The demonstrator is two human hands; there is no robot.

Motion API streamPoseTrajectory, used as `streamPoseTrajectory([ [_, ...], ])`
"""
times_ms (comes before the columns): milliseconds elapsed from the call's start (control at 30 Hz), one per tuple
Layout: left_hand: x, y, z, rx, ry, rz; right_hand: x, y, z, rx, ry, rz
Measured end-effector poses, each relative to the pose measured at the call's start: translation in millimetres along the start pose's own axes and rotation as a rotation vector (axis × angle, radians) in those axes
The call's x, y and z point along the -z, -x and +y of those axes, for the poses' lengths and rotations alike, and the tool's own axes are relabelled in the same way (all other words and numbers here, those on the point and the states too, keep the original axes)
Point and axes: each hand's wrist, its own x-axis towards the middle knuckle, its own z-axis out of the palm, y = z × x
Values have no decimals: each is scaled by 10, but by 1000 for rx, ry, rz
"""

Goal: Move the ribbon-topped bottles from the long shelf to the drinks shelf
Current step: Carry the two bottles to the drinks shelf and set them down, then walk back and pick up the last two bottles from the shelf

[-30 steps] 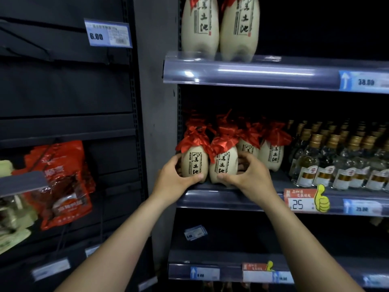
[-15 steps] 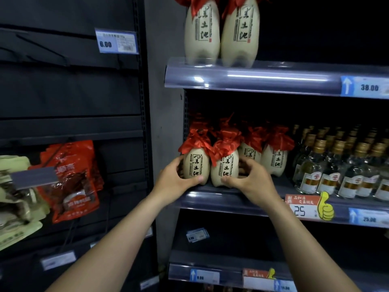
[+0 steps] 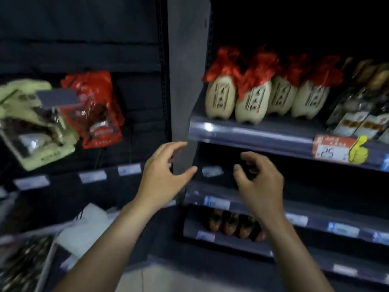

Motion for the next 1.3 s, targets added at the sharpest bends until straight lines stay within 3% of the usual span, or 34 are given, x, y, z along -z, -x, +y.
streamPoseTrajectory([
  [100,-108,856,-484,221,-37,-161,-327,770,180,-124,9,-324],
  [233,7,2171,-955,527,-76,-189,-675,1843,309,-209,94,-739],
  [400,545,3785,-1098,753,-117,-123,-932,3172,-43,-148,156,-1051],
  [600,1648,5724,-762,1061,-201,13,-1094,4777,-1000,88,222,-1381],
  [700,2106,6667,-500,1184,-241,152,-1185,5565,-1575,292,214,-1562],
  [967,2621,8932,173,1521,-190,823,-1191,7748,-3105,1023,171,-1918],
  [1300,3340,11129,740,1823,-62,1322,-750,10813,-4602,1669,100,-2224],
])
